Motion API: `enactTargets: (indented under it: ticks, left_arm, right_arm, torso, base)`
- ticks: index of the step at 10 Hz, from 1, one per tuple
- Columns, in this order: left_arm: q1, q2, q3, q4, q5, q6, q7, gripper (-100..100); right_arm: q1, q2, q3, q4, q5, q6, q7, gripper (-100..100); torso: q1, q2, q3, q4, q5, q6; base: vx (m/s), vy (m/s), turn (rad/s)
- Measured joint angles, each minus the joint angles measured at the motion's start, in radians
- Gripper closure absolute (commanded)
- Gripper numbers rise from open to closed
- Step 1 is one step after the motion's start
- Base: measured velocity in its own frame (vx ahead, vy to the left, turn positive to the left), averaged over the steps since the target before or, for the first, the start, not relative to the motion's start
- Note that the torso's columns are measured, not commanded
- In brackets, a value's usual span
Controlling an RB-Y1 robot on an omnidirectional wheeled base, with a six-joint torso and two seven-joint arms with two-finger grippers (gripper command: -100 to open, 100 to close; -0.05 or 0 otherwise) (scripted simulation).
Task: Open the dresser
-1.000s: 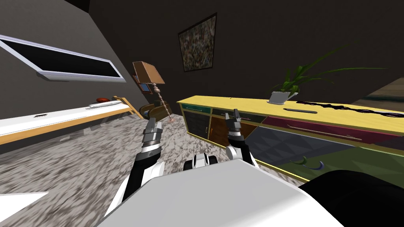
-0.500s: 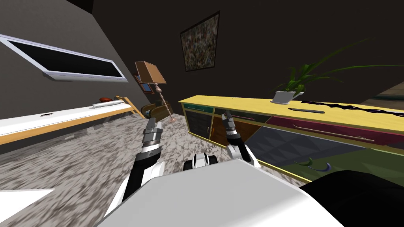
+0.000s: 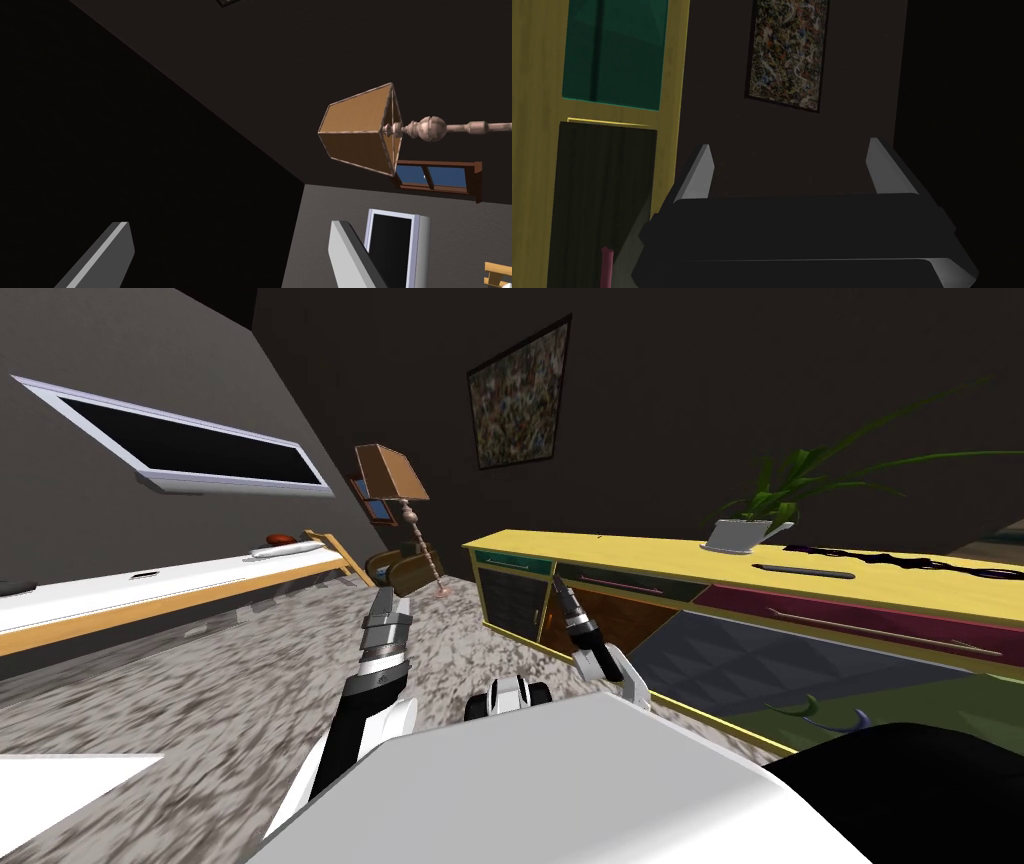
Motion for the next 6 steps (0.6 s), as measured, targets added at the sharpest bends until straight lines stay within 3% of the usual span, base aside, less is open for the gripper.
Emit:
enactTargets:
  ticks: [1, 3, 6]
  left_arm:
    - [0.0, 0.0, 0.0, 0.0, 0.0, 0.0, 0.0, 0]
    - [0.0, 0.0, 0.0, 0.0, 0.0, 0.0, 0.0, 0]
    - [0.0, 0.0, 0.0, 0.0, 0.0, 0.0, 0.0, 0]
  right_arm:
    - [-0.028, -0.017, -0.006, 0.028, 0.028, 0.03, 0.013, -100]
    - [-0.045, -0.027, -0.004, 0.051, 0.076, 0.064, 0.033, -100]
    - [-0.093, -0.041, -0.006, 0.122, 0.155, 0.114, 0.073, -100]
  torso:
    - [-0.001, 0.0, 0.0, 0.0, 0.0, 0.0]
    - [-0.002, 0.001, 0.001, 0.0, -0.001, 0.0]
    - [-0.001, 0.0, 0.0, 0.0, 0.0, 0.0]
  base:
    - [0.022, 0.079, 0.014]
    - [0.018, 0.094, 0.038]
    - [0.014, 0.098, 0.03]
